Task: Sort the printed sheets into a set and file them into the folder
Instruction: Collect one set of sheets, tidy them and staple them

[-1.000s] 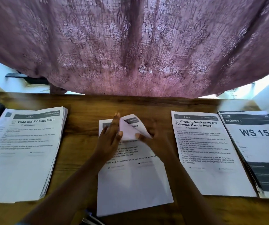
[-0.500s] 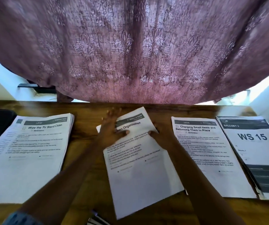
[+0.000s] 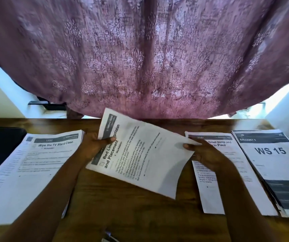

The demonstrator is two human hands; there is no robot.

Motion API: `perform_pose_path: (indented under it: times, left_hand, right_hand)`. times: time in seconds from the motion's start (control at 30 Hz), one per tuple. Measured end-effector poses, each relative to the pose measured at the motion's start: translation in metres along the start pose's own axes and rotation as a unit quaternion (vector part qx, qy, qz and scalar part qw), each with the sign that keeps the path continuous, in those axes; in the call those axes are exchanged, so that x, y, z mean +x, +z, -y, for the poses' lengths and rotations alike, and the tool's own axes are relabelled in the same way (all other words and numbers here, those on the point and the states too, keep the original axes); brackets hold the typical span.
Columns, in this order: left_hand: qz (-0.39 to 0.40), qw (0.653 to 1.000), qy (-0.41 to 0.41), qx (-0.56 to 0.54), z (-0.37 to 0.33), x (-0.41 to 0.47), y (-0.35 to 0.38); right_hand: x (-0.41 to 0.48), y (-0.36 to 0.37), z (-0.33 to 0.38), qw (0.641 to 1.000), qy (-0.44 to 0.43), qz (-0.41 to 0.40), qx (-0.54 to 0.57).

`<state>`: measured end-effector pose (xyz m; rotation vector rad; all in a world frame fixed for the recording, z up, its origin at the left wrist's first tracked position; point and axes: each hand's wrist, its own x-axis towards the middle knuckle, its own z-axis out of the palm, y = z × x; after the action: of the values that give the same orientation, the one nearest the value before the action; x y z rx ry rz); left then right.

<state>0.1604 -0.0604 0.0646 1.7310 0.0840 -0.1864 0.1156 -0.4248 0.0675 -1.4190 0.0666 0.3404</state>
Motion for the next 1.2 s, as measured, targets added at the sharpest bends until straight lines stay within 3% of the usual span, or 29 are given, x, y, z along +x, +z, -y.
perform_pose_path:
  times: [0.07, 0.2, 0.3, 0.37, 0.47, 0.6, 0.77, 0.9, 1.1, 1.2]
  left_hand:
    - [-0.036, 0.999, 0.003, -0.028, 0.007, -0.007, 0.005]
    - [-0.131, 0.988, 0.057, -0.053, -0.003, -0.031, 0.017]
    - [-0.212, 0.960, 0.183, 0.020, -0.028, -0.068, 0.032]
    - [-0.238, 0.943, 0.218, 0.085, -0.029, -0.085, 0.041]
    - [-0.202, 0.956, 0.144, 0.159, -0.009, -0.096, 0.054]
    - [-0.207, 0.945, 0.124, 0.223, 0.004, -0.108, 0.073]
    - [-0.197, 0.955, 0.087, 0.206, 0.012, -0.097, 0.059]
    - [-0.172, 0.965, 0.082, 0.182, 0.039, -0.088, 0.058]
    - [-0.170, 0.979, 0.061, 0.099, 0.039, -0.076, 0.044]
    - [-0.157, 0.987, 0.036, 0.013, 0.033, -0.068, 0.024]
  right_hand:
    - [-0.001, 0.011, -0.016, 0.997, -0.018, -0.057, 0.051]
    - [-0.012, 0.042, -0.007, 0.979, -0.104, -0.176, -0.011]
    - [-0.025, 0.069, 0.010, 0.932, -0.232, -0.256, -0.112]
    - [-0.032, 0.086, 0.007, 0.891, -0.281, -0.280, -0.219]
    - [-0.038, 0.107, -0.016, 0.880, -0.210, -0.302, -0.302]
    - [-0.058, 0.128, -0.011, 0.928, -0.094, -0.274, -0.234]
    - [-0.034, 0.113, -0.029, 0.900, -0.144, -0.337, -0.237]
    - [-0.026, 0.115, -0.046, 0.924, -0.128, -0.281, -0.227]
    - [-0.018, 0.110, -0.039, 0.910, -0.122, -0.345, -0.193]
    - [-0.009, 0.089, -0.023, 0.918, -0.104, -0.335, -0.187]
